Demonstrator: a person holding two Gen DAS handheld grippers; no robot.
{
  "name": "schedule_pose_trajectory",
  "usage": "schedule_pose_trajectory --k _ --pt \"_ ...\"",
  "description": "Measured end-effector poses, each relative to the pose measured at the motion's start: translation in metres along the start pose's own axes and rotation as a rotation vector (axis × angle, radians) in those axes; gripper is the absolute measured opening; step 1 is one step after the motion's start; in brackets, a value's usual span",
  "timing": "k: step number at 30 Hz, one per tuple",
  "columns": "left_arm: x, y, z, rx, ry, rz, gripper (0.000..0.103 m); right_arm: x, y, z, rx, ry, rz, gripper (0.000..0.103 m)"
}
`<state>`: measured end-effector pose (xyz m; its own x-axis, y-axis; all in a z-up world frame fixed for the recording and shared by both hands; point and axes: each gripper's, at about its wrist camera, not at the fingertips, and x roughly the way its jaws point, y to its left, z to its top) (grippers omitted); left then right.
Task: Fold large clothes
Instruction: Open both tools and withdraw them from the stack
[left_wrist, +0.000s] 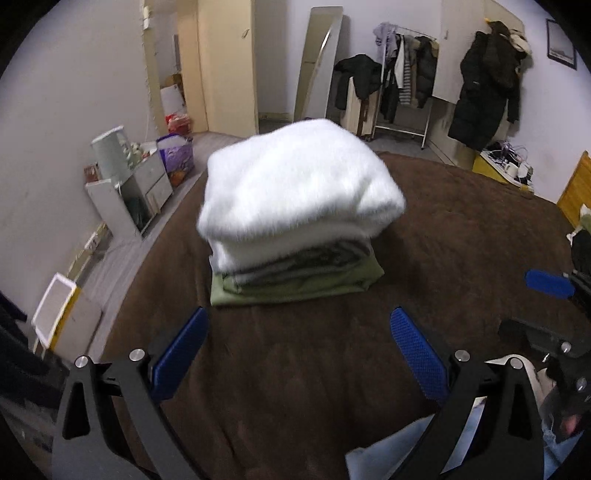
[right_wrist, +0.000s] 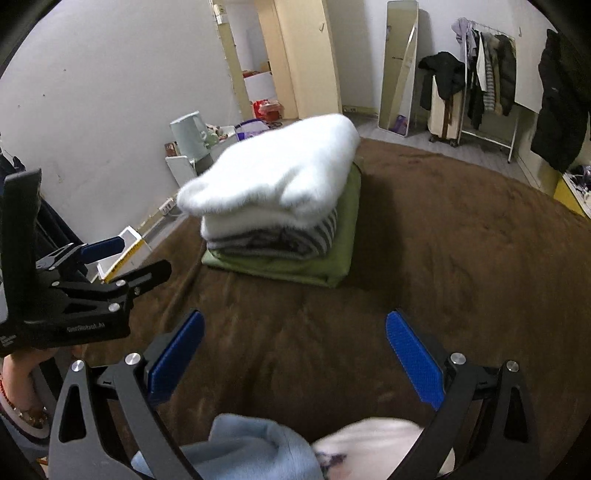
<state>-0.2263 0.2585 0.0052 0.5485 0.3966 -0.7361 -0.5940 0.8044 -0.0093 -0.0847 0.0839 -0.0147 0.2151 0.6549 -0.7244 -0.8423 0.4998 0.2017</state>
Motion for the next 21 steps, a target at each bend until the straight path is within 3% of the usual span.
schedule_pose_trajectory --k 5,21 --pt "-0.003 -0.009 -0.009 0.02 -0.021 0.026 0.096 0.007 -0.005 -0.014 0.009 0.031 -0.021 0.097" --pt "-0.004 -0.019 -0.016 0.022 -0.037 0.021 0.096 0.005 0.006 -0.016 -0.048 0.006 -0.069 0.097"
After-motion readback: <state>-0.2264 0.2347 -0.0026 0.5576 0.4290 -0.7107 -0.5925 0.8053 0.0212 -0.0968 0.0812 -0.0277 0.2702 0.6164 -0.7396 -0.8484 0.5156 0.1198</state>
